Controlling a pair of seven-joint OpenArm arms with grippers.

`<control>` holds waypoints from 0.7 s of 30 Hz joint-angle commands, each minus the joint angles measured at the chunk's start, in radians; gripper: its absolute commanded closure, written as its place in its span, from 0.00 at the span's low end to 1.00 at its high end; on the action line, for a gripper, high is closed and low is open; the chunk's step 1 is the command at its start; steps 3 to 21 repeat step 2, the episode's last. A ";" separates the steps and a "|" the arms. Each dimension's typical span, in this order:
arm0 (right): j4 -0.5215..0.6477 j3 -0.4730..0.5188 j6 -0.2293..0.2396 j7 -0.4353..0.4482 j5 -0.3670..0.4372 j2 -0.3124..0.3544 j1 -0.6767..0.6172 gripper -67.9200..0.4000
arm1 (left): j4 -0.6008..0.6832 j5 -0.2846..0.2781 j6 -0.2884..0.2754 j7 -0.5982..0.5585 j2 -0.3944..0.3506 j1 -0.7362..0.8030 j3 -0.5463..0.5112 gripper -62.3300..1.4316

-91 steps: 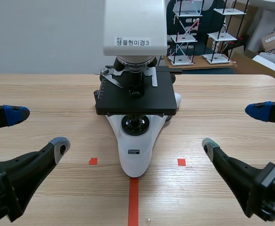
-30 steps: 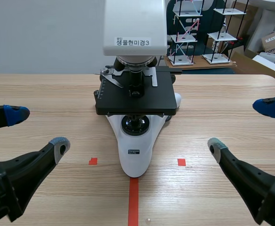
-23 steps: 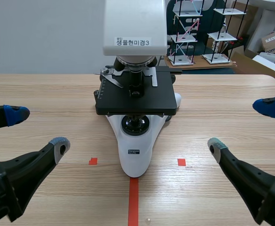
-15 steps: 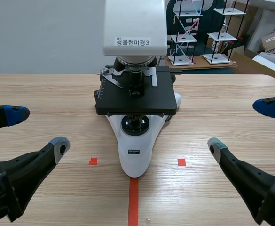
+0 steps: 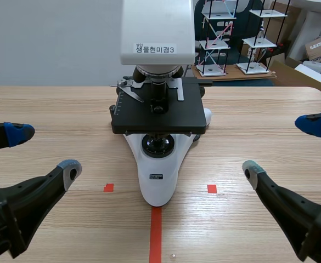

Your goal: Return to the home posture

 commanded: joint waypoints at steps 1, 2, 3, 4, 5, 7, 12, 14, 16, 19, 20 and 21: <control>0.021 0.007 0.000 0.017 0.011 0.013 -0.004 0.05 | 0.013 -0.009 -0.002 -0.014 0.002 0.002 -0.008 0.04; 0.021 0.007 0.000 0.017 0.011 0.013 -0.004 0.05 | 0.013 -0.009 -0.002 -0.014 0.002 0.002 -0.008 0.04; 0.021 0.007 0.000 0.017 0.011 0.013 -0.004 0.05 | 0.013 -0.009 -0.002 -0.014 0.002 0.002 -0.008 0.04; 0.021 0.007 0.000 0.017 0.011 0.013 -0.004 0.05 | 0.013 -0.009 -0.002 -0.014 0.002 0.002 -0.008 0.04; 0.021 0.007 0.000 0.017 0.011 0.013 -0.004 0.05 | 0.013 -0.009 -0.002 -0.014 0.002 0.002 -0.008 0.04; 0.021 0.007 0.000 0.017 0.011 0.013 -0.004 0.05 | 0.013 -0.009 -0.002 -0.014 0.002 0.002 -0.008 0.04; 0.021 0.007 0.000 0.017 0.011 0.013 -0.004 0.05 | 0.013 -0.009 -0.002 -0.014 0.002 0.002 -0.008 0.04; 0.021 0.007 0.000 0.017 0.011 0.013 -0.004 0.05 | 0.013 -0.009 -0.002 -0.014 0.002 0.002 -0.008 0.04; 0.021 0.007 0.000 0.017 0.011 0.013 -0.004 0.05 | 0.013 -0.009 -0.002 -0.014 0.002 0.002 -0.008 0.04; 0.021 0.007 0.000 0.017 0.011 0.013 -0.004 0.05 | 0.013 -0.009 -0.002 -0.014 0.002 0.002 -0.008 0.04; 0.021 0.007 0.000 0.017 0.011 0.013 -0.004 0.05 | 0.013 -0.009 -0.002 -0.014 0.002 0.002 -0.008 0.04; 0.021 0.007 0.000 0.017 0.011 0.013 -0.004 0.05 | 0.013 -0.009 -0.002 -0.014 0.002 0.002 -0.008 0.04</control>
